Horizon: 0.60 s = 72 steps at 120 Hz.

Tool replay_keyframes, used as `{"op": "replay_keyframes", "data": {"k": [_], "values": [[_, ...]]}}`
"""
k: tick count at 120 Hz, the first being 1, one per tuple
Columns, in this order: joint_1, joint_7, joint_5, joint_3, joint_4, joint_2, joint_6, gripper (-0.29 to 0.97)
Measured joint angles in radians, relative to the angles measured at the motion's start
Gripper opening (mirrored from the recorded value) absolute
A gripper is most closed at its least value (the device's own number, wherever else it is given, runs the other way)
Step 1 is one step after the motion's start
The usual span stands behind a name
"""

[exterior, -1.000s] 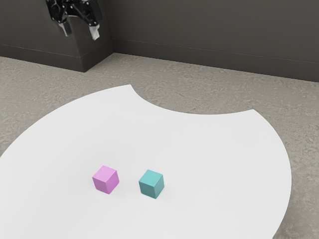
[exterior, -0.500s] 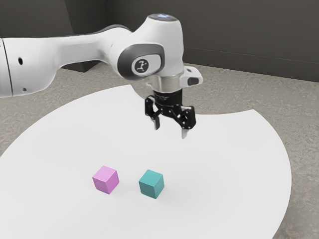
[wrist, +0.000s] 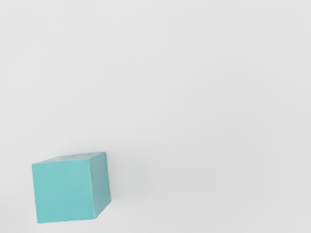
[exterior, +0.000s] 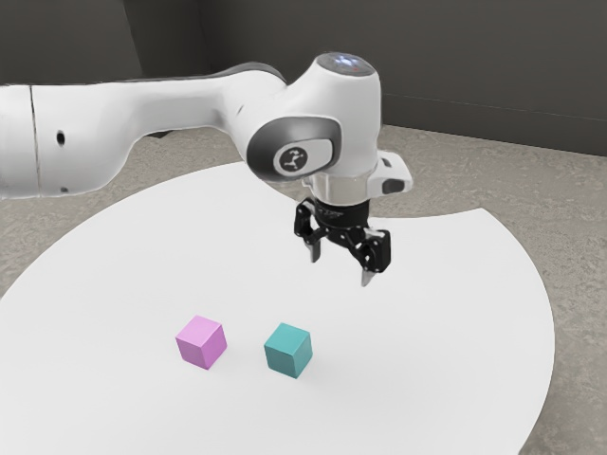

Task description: Pick up the blue block with one arm, and put the blue block on the pink block with one arm

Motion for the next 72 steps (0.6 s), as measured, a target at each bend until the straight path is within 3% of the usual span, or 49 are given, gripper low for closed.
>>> {"op": "replay_keyframes", "data": {"k": [7, 22, 32, 39, 49, 72], "values": [[-0.052, 0.01, -0.02, 0.087, -0.019, -0.005, 0.023, 0.68], [-0.083, 0.044, -0.047, 0.147, -0.035, -0.007, 0.074, 0.68], [-0.155, 0.066, -0.061, 0.237, -0.047, -0.009, 0.1, 0.68], [-0.161, 0.081, -0.091, 0.281, -0.126, -0.033, 0.145, 0.68], [-0.144, 0.099, -0.125, 0.306, -0.249, -0.092, 0.222, 0.68], [-0.144, 0.137, -0.148, 0.349, -0.328, -0.117, 0.33, 0.68]]}}
